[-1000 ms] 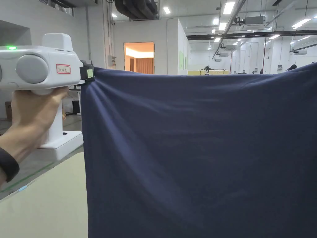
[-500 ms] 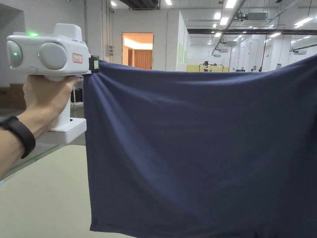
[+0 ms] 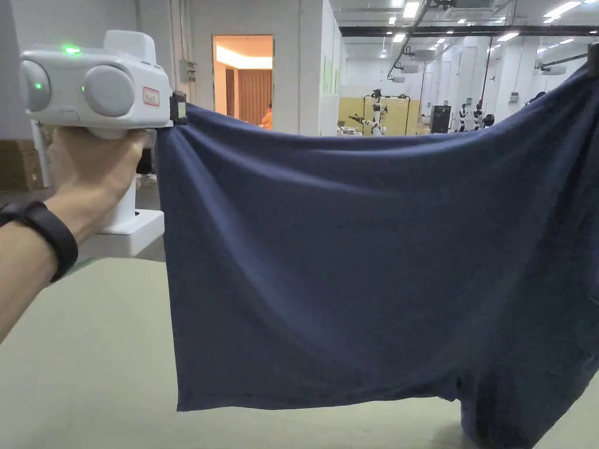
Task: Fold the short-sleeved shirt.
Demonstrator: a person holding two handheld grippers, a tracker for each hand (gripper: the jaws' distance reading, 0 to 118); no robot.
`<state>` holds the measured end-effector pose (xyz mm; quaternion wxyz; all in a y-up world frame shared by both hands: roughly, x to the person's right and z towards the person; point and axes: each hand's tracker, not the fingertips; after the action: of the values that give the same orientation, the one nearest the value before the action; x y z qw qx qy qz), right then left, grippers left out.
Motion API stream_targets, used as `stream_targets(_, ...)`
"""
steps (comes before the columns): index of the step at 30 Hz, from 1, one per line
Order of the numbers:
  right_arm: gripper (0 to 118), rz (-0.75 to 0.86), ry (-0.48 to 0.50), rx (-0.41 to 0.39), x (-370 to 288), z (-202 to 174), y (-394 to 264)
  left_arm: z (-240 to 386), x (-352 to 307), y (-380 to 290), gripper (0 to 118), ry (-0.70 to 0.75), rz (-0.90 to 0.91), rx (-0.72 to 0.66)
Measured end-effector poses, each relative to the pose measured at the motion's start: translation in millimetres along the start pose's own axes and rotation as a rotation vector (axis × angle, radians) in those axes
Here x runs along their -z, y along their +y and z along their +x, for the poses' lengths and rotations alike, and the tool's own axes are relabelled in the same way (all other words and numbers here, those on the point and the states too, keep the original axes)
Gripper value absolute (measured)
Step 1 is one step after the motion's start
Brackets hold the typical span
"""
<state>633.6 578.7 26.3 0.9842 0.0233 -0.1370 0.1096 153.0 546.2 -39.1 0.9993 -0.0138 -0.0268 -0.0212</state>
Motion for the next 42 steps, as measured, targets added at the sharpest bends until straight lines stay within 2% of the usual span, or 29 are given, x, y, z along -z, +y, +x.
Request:
stream_targets(3, 0, -0.06, 0.066, 0.063, -8, -3, -42, -1, 0, -48, 0, -0.056, -0.106, -0.054)
stream_targets(5, 0, -0.086, 0.097, 0.073, -20, -4, -67, -2, -12, -74, 0, -0.079, -0.124, -0.051)
stream_targets(8, 0, -0.091, 0.14, 0.059, -57, 0, -95, -4, -52, -109, 0, -0.134, -0.151, -0.035)
stream_targets(12, 0, -0.111, 0.196, 0.05, -120, 13, -127, -14, -117, -151, 0, -0.184, -0.16, -0.101)
stream_targets(14, 0, -0.13, 0.218, 0.061, -153, 23, -145, -21, -150, -173, 0, -0.218, -0.19, -0.124)
stream_targets(15, 0, -0.141, 0.224, 0.106, -173, 30, -159, -24, -171, -186, 0, -0.221, -0.181, -0.132)
stream_targets(16, 0, -0.156, 0.234, 0.107, -191, 34, -167, -26, -187, -197, 0, -0.225, -0.192, -0.135)
stream_targets(22, 0, -0.15, 0.219, 0.112, -312, 53, -238, -43, -294, -263, 0, -0.213, -0.196, -0.235)
stream_targets(27, 0, -0.247, 0.203, 0.218, -398, 59, -297, -55, -356, -304, 0, -0.211, -0.252, -0.258)
stream_targets(28, 0, -0.286, 0.207, 0.22, -409, 59, -310, -56, -367, -313, 0, -0.196, -0.27, -0.245)
stream_targets(30, 0, -0.341, 0.182, 0.208, -428, 58, -334, -57, -381, -332, 0, -0.205, -0.329, -0.242)
stream_targets(33, 0, -0.443, 0.184, 0.268, -445, 61, -371, -58, -393, -362, 0, -0.2, -0.421, -0.259)
stream_targets(35, 0, -0.511, 0.175, 0.277, -454, 59, -390, -55, -394, -383, 0, -0.187, -0.505, -0.241)
stream_targets(37, 0, -0.56, 0.218, 0.281, -461, 56, -406, -48, -396, -404, 0, -0.186, -0.572, -0.198)
stream_targets(40, 0, -0.589, 0.212, 0.293, -468, 54, -426, -45, -393, -422, 0, -0.183, -0.614, -0.201)
stream_targets(42, 6, -0.612, 0.22, 0.306, -471, 53, -436, -48, -391, -429, 1, -0.183, -0.64, -0.229)
